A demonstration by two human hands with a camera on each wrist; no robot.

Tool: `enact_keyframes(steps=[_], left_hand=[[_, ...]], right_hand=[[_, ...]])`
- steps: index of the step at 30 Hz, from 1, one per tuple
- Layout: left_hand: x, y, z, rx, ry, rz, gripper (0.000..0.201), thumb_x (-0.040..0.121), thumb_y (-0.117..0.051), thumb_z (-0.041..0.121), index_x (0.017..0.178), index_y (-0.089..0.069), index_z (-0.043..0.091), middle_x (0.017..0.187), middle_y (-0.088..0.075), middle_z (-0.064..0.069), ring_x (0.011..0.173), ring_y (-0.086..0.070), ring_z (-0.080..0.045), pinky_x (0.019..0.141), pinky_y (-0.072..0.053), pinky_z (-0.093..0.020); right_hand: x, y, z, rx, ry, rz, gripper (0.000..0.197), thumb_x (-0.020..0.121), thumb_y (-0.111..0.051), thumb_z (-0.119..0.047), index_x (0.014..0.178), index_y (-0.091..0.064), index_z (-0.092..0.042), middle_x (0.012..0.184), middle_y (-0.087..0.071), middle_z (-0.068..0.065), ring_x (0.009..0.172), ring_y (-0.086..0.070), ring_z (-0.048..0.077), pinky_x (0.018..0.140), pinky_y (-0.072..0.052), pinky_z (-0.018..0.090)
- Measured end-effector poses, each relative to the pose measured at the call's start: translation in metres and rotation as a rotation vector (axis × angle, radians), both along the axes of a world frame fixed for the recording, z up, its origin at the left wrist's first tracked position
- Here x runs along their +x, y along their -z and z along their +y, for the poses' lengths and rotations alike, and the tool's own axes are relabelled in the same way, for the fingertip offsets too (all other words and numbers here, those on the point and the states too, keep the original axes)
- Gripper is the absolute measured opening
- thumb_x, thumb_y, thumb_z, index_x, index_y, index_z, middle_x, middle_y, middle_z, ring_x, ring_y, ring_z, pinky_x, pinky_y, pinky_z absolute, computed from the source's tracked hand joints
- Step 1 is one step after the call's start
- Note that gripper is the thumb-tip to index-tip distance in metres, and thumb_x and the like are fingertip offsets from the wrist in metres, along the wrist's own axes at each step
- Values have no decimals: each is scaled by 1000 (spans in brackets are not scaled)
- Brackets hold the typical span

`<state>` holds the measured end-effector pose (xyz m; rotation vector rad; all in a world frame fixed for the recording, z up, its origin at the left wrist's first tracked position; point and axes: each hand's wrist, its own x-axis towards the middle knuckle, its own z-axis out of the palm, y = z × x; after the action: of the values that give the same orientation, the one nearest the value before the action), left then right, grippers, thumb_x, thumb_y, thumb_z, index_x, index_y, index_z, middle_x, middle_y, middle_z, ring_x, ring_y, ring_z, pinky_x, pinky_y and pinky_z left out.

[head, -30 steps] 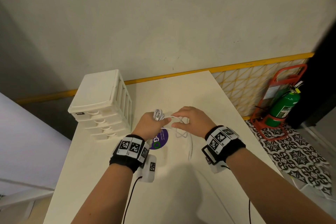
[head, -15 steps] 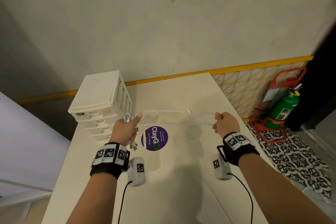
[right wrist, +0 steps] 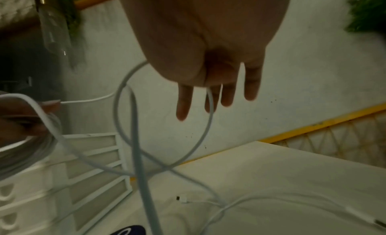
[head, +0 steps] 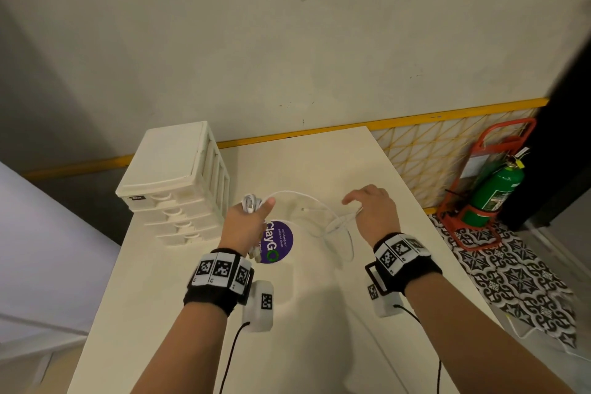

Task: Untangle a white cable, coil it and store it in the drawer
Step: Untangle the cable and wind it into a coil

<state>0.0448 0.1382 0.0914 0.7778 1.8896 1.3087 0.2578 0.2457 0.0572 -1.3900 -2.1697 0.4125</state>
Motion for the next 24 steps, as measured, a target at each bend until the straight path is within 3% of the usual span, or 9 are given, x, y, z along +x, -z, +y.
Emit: enact_keyframes(steps=[3, 7, 9, 11, 14, 16, 18, 21, 24], left_hand=[[-8, 1, 2, 21, -126, 1, 43, 86, -65, 37, 59, -44, 11, 49, -47, -7, 40, -38, -22, 48, -34, -28], [-10, 3, 4, 43, -184, -3, 42, 86, -65, 36, 62, -41, 12, 50, -45, -8, 40, -35, -21, 45, -32, -26], [-8, 5, 5, 42, -196, -1, 40, 86, -66, 36, 64, -42, 11, 51, -46, -7, 38, -38, -19, 44, -32, -25], [-5, 7, 6, 39, -211, 5, 38, 85, -66, 36, 69, -44, 8, 53, -49, -8, 39, -40, -19, 43, -34, -25], [-2, 7, 7, 46, -247, 24, 38, 85, -66, 37, 77, -48, 5, 57, -52, -9, 42, -43, -21, 44, -38, -27], [-2, 6, 9, 44, -258, 25, 38, 85, -66, 38, 78, -49, 4, 58, -53, -8, 43, -44, -21, 46, -39, -28], [0, 5, 12, 41, -250, 30, 38, 84, -66, 38, 78, -49, 5, 56, -53, -8, 43, -43, -20, 47, -38, -28], [3, 1, 13, 57, -233, -8, 39, 85, -67, 36, 70, -43, 9, 51, -48, -6, 40, -38, -19, 46, -34, -27], [3, -3, 10, 56, -215, -35, 40, 86, -65, 36, 65, -42, 12, 49, -46, -4, 38, -36, -18, 44, -33, -26]], right_hand=[[9, 8, 4, -155, -28, -112, 43, 73, -43, 11, 91, -67, -20, 106, -57, 6, 105, -48, 26, 84, -41, 35], [8, 7, -2, -117, -75, 340, 51, 64, -34, 22, 76, -62, -20, 93, -59, 0, 97, -51, 22, 71, -34, 19], [1, -3, -6, -78, -131, 503, 54, 63, -32, 21, 75, -61, -21, 89, -61, -3, 95, -54, 18, 78, -36, 10], [-7, -17, -11, -50, -182, 615, 47, 65, -32, 15, 74, -63, -20, 84, -63, -6, 91, -57, 13, 84, -39, 13], [-19, -40, -21, -163, -297, 664, 30, 74, -39, -4, 68, -61, -23, 73, -63, -8, 75, -59, 10, 73, -46, 20], [-29, -46, -29, -256, -434, 471, 19, 80, -50, -15, 71, -65, -24, 75, -67, -5, 74, -61, 15, 71, -47, 26], [-38, -39, -30, -274, -488, 56, 13, 83, -60, -29, 87, -69, -20, 92, -68, 1, 87, -59, 17, 77, -46, 31], [-42, -15, -29, -165, -363, -665, 42, 85, -57, -41, 118, -57, -14, 120, -55, 7, 114, -48, 25, 94, -38, 38], [-31, 1, -28, -117, -179, -739, 31, 94, -41, -15, 124, -45, -8, 128, -48, 12, 117, -48, 29, 94, -40, 39]])
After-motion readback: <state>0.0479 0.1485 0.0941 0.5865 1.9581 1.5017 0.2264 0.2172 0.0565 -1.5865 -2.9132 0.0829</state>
